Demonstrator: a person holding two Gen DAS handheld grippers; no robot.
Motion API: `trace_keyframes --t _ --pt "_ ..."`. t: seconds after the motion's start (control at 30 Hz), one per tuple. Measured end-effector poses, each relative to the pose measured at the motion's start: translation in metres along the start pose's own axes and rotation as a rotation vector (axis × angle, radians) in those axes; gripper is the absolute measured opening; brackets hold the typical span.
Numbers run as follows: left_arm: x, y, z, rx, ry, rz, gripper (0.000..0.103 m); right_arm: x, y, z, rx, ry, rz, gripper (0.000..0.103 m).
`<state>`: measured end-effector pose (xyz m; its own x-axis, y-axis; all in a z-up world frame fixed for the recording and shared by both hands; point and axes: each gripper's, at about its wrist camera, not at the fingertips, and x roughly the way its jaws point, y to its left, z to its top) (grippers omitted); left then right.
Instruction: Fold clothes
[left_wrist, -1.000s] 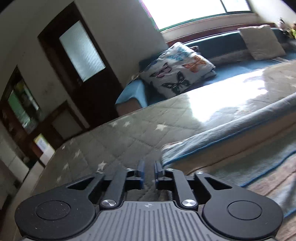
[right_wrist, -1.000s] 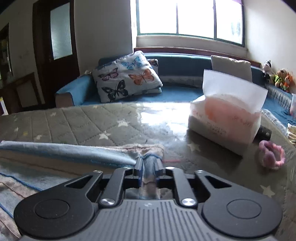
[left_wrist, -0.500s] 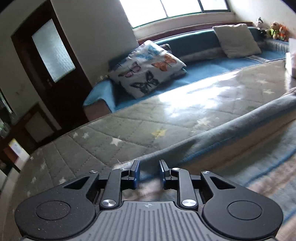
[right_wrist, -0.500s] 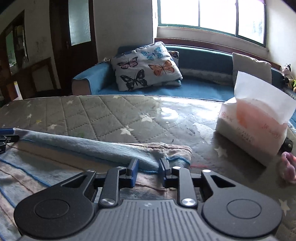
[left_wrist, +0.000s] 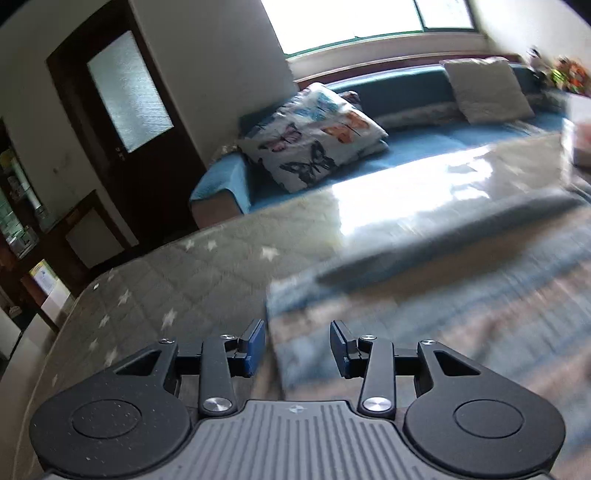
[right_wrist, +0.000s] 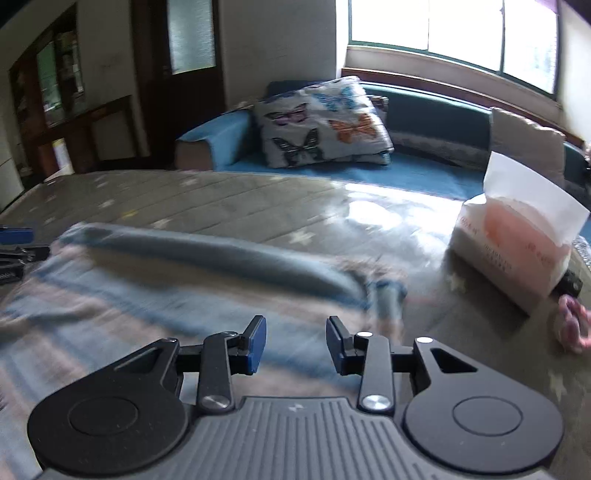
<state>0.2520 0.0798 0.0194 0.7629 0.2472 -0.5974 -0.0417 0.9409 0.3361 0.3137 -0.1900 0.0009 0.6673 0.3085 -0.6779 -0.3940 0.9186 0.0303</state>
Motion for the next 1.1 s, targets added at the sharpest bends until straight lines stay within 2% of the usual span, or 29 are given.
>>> trace_keyframes --t 0.27,0.5,0.63,0.7,0.77,0.87,0.9,0.93,0.97,1.0,1.1 --pt "-0.106 -0.015 -0.063 0.024 -0.02 -0.143 0.048 -0.092 0.062 -0.06 -0.126 0.049 0.116 0.045" --pt "-0.167 -0.043 -0.1 0.069 -0.039 -0.272 0.049 -0.154 0.097 -0.119 -0.165 0.105 0.213 0.046" --pt "-0.198 -0.058 -0.12 0.098 -0.049 -0.34 0.049 -0.171 0.11 -0.136 -0.184 0.117 0.252 0.044" --pt "-0.197 -0.063 -0.123 0.126 -0.046 -0.346 0.049 -0.175 0.12 -0.145 -0.216 0.124 0.257 0.041" --pt "-0.197 -0.067 -0.126 0.154 -0.043 -0.352 0.047 -0.173 0.125 -0.152 -0.239 0.132 0.24 0.032" --pt "-0.189 -0.071 -0.132 0.173 -0.011 -0.364 0.035 -0.171 0.13 -0.161 -0.249 0.149 0.229 0.025" --pt "-0.188 -0.072 -0.134 0.176 -0.002 -0.369 0.024 -0.172 0.13 -0.163 -0.252 0.145 0.223 0.023" --pt "-0.188 -0.072 -0.136 0.177 0.0 -0.374 0.014 -0.173 0.131 -0.163 -0.258 0.142 0.218 0.016" --pt "-0.188 -0.073 -0.138 0.178 0.002 -0.38 0.009 -0.174 0.13 -0.163 -0.258 0.14 0.218 0.009" --pt "-0.189 -0.074 -0.139 0.179 0.003 -0.385 0.006 -0.176 0.129 -0.163 -0.252 0.138 0.223 0.004" --pt "-0.199 -0.072 -0.144 0.2 0.007 -0.411 0.004 -0.182 0.13 -0.162 -0.264 0.135 0.218 0.003"
